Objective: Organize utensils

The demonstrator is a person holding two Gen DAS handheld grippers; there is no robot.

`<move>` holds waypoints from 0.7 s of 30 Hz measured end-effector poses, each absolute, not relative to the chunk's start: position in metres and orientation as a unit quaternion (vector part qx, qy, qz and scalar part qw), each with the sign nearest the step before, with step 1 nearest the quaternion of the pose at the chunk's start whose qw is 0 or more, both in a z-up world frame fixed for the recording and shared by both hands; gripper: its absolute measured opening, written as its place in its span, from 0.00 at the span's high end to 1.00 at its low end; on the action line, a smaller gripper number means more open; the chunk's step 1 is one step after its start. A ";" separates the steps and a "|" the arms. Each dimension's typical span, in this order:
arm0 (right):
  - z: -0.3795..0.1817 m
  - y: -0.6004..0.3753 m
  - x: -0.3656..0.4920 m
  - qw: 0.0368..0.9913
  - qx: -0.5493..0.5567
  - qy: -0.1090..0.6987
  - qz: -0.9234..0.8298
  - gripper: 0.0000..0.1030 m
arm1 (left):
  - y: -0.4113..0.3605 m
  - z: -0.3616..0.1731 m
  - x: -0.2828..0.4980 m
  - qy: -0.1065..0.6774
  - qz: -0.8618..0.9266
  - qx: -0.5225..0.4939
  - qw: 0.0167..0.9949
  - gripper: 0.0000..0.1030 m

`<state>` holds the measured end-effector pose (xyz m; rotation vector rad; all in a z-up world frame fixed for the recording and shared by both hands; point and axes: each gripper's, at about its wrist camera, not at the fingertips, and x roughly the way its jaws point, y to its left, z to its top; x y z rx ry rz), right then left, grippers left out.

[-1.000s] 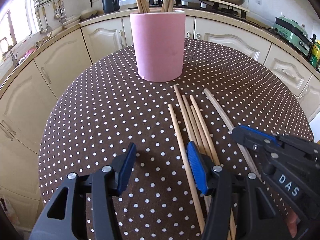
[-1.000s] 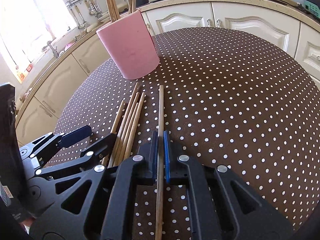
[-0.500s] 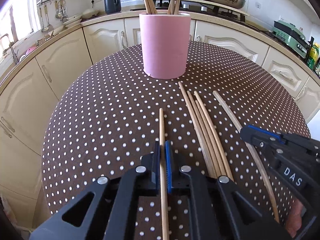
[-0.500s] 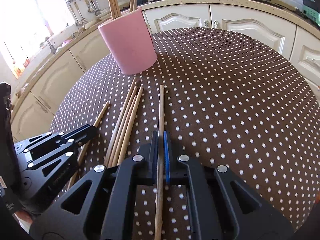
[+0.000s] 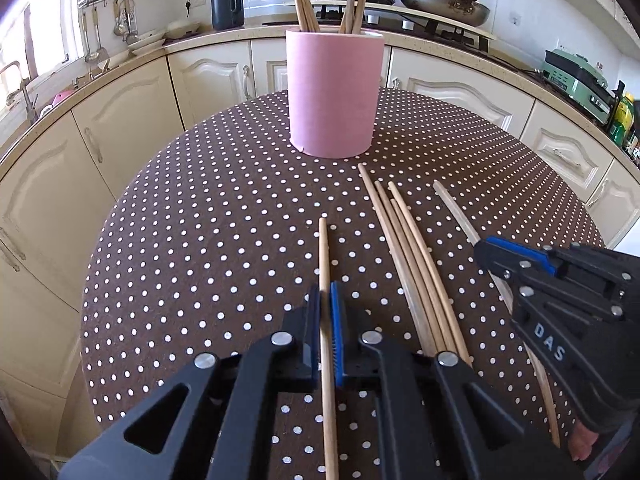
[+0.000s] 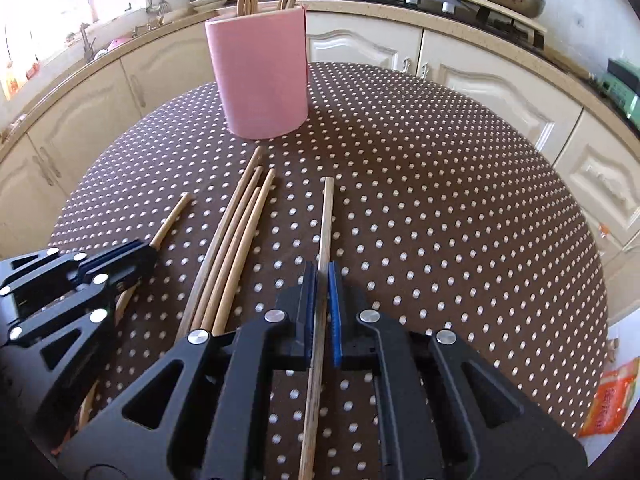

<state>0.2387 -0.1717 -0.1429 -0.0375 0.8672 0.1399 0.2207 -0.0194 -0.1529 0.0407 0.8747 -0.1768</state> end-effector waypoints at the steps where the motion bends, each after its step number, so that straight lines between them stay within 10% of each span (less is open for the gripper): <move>1: -0.143 -0.170 0.239 0.906 -0.019 0.418 0.067 0.93 | -0.018 -0.153 0.221 0.423 -0.087 0.016 0.902 0.94; 21: -0.107 -0.214 0.231 0.918 0.112 0.367 0.099 0.94 | -0.012 -0.120 0.223 0.387 -0.094 -0.023 0.917 0.94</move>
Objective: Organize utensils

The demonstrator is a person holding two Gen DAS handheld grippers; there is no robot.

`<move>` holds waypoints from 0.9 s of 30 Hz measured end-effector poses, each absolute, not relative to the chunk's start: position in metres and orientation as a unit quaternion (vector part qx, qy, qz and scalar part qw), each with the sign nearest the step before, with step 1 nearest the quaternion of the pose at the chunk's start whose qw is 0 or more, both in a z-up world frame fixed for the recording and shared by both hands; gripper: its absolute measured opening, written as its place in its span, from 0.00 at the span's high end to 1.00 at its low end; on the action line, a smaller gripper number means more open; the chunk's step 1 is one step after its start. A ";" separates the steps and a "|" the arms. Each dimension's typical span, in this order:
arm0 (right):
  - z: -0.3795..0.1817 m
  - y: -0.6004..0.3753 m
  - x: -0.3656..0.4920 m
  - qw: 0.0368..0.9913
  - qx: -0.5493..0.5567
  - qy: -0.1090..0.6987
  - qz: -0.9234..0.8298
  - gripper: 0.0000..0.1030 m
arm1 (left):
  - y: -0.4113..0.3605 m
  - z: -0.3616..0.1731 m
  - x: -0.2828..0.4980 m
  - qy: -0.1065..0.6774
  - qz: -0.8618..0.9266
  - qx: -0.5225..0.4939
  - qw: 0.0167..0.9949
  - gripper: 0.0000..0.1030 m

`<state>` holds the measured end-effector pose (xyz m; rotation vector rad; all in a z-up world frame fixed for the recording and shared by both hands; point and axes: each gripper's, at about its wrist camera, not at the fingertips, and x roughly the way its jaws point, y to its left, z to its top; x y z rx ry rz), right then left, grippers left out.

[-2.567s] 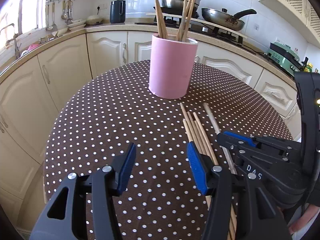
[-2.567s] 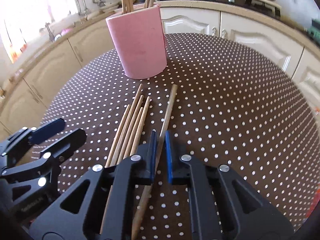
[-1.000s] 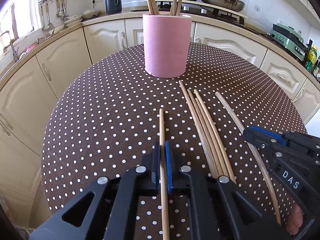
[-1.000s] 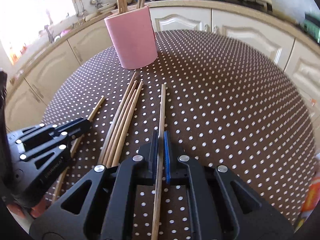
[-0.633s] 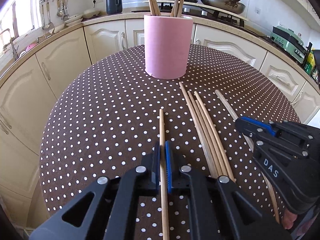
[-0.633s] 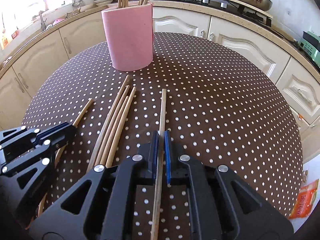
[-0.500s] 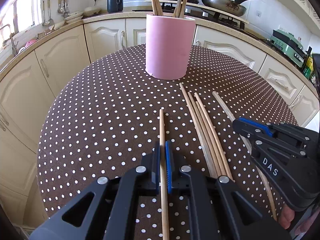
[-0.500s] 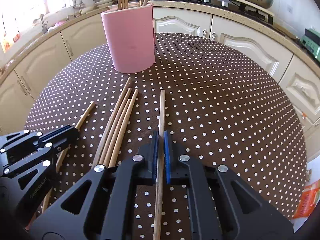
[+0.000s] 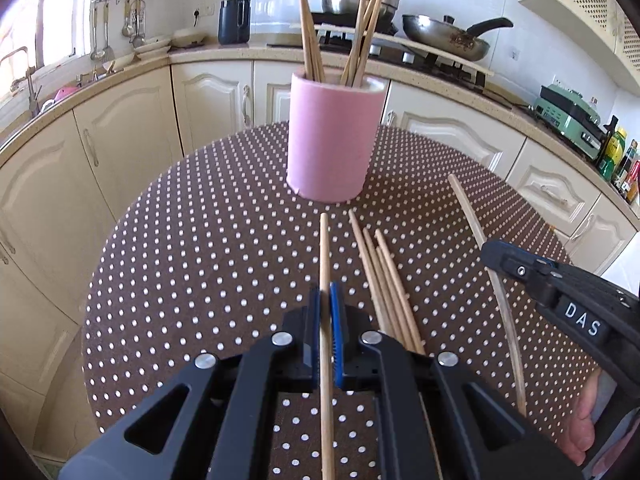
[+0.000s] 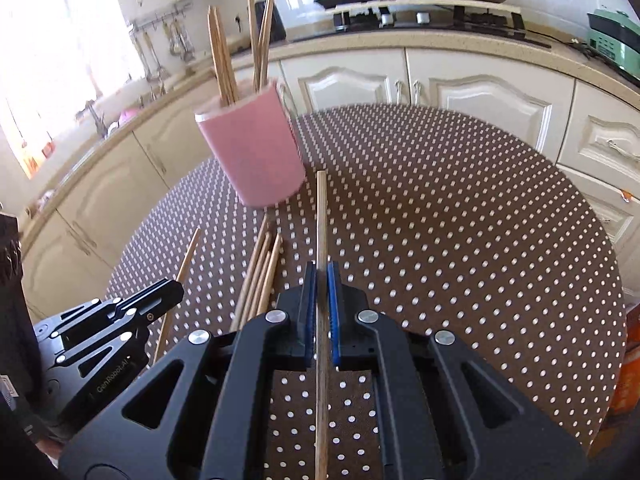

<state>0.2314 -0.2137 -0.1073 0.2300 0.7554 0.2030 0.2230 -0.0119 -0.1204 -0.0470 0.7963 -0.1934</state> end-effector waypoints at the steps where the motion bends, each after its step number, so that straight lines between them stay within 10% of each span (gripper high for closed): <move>1: -0.105 -0.216 0.231 0.919 0.114 0.364 0.100 0.94 | -0.013 -0.116 0.222 0.382 -0.095 -0.023 0.919 0.94; 27: -0.023 -0.224 0.223 0.960 0.112 0.238 0.094 0.94 | -0.018 -0.025 0.209 0.241 -0.084 -0.017 0.967 0.94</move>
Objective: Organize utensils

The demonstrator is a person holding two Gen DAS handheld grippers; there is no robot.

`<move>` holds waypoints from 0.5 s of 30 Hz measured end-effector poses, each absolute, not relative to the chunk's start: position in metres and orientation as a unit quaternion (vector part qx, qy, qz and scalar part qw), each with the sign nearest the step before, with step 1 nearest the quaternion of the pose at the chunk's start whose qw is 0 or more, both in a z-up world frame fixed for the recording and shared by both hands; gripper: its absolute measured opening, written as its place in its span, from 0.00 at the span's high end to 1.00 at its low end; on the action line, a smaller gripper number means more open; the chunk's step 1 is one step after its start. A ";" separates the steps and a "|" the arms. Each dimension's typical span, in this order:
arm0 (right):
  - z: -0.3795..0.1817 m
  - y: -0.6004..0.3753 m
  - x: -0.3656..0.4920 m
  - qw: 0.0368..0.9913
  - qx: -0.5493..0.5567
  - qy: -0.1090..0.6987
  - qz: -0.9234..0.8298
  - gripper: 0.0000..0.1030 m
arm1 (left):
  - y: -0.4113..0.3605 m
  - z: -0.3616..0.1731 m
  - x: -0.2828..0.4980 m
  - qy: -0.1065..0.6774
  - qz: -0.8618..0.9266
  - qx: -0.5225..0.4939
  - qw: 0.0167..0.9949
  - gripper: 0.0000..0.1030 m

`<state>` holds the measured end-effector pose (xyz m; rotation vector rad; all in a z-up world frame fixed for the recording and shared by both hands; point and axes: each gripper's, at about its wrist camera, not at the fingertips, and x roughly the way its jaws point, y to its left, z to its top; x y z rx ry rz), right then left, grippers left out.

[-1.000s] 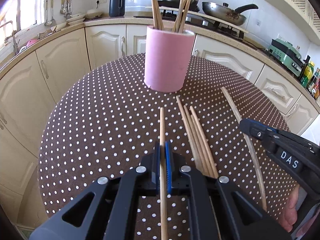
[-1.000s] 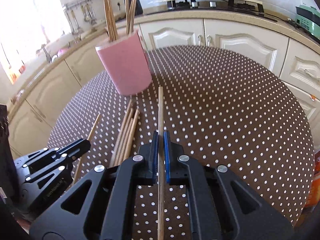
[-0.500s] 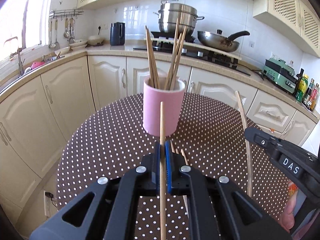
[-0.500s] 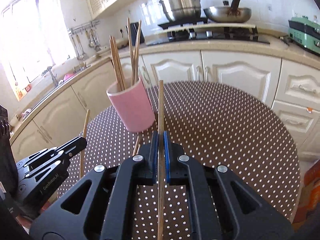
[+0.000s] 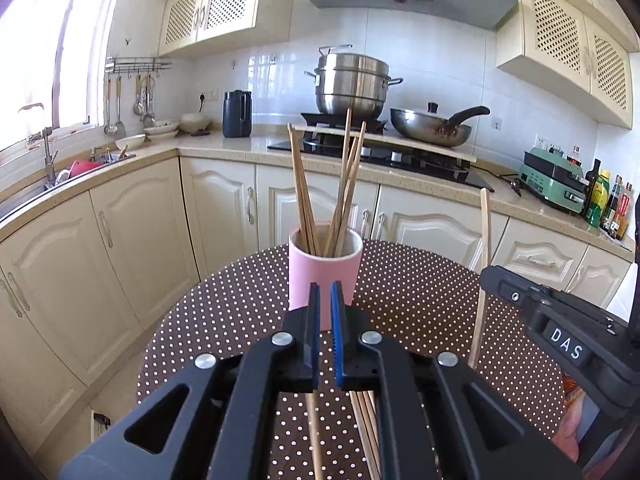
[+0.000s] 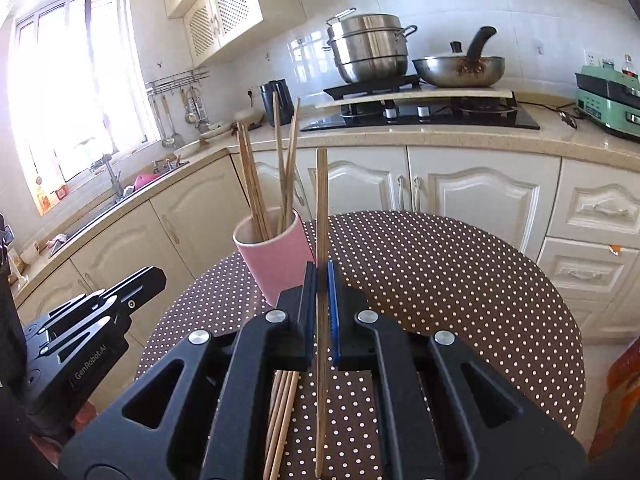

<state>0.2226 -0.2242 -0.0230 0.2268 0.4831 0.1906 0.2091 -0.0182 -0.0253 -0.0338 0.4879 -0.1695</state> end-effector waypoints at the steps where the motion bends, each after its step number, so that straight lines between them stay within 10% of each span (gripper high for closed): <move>1: -0.021 -0.225 0.222 0.961 0.114 0.234 0.091 0.94 | -0.018 -0.023 0.208 0.237 -0.084 -0.016 0.968 0.94; 9: -0.018 -0.224 0.224 0.962 0.111 0.231 0.094 0.94 | -0.015 -0.044 0.220 0.278 -0.109 -0.009 0.954 0.93; 12: -0.023 -0.226 0.228 0.959 0.115 0.241 0.092 0.94 | -0.012 -0.062 0.231 0.315 -0.112 -0.010 0.942 0.67; 15: -0.028 -0.228 0.233 0.957 0.119 0.250 0.088 0.94 | -0.007 -0.086 0.244 0.355 -0.099 -0.017 0.929 0.63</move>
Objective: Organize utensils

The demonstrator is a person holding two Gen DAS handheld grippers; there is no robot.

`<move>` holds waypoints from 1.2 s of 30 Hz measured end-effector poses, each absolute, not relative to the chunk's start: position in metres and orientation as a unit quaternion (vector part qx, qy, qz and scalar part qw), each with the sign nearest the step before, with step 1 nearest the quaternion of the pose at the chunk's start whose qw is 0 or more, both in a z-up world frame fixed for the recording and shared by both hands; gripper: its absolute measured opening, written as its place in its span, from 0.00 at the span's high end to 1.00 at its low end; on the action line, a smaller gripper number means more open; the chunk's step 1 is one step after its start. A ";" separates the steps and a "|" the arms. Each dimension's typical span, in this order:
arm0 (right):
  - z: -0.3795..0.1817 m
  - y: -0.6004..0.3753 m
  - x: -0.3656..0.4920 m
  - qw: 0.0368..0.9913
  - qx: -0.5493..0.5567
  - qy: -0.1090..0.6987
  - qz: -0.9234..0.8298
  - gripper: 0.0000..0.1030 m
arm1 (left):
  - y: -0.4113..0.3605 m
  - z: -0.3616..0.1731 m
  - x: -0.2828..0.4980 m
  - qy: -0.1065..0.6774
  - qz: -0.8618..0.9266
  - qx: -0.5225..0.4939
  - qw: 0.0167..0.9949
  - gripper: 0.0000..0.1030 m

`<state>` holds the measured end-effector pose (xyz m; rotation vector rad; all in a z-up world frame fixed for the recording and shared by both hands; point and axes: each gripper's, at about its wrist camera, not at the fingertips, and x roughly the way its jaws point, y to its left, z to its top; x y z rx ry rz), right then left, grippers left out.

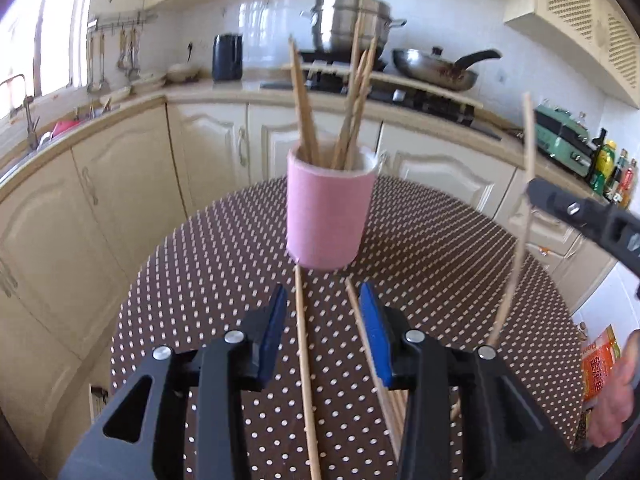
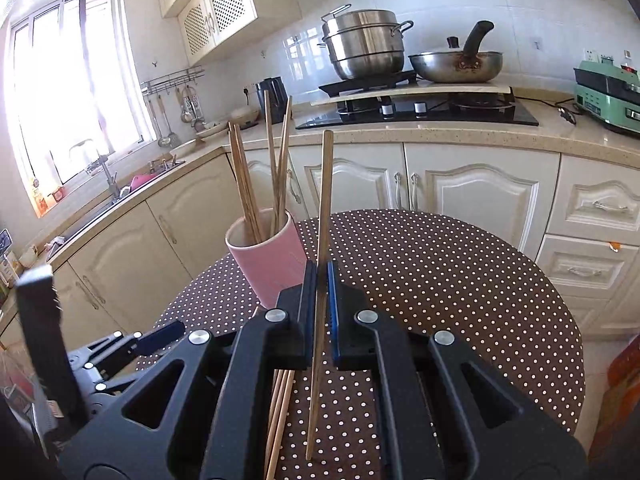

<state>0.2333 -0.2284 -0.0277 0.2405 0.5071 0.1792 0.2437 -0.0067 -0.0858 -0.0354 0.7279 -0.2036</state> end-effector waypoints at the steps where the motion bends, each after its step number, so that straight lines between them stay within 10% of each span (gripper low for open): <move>1: -0.029 -0.230 0.235 0.956 0.120 0.252 0.088 0.94 | -0.005 -0.091 0.247 0.365 -0.097 -0.019 0.926 0.63; 13: -0.055 -0.233 0.266 0.938 0.138 0.304 0.092 0.94 | -0.002 -0.144 0.300 0.432 -0.043 0.000 0.901 0.63; 17: -0.059 -0.231 0.270 0.936 0.140 0.310 0.092 0.94 | 0.001 -0.147 0.305 0.432 -0.028 0.010 0.902 0.94; 36: -0.032 -0.231 0.253 0.950 0.122 0.269 0.101 0.94 | 0.002 -0.056 0.261 0.286 -0.041 -0.028 0.957 0.94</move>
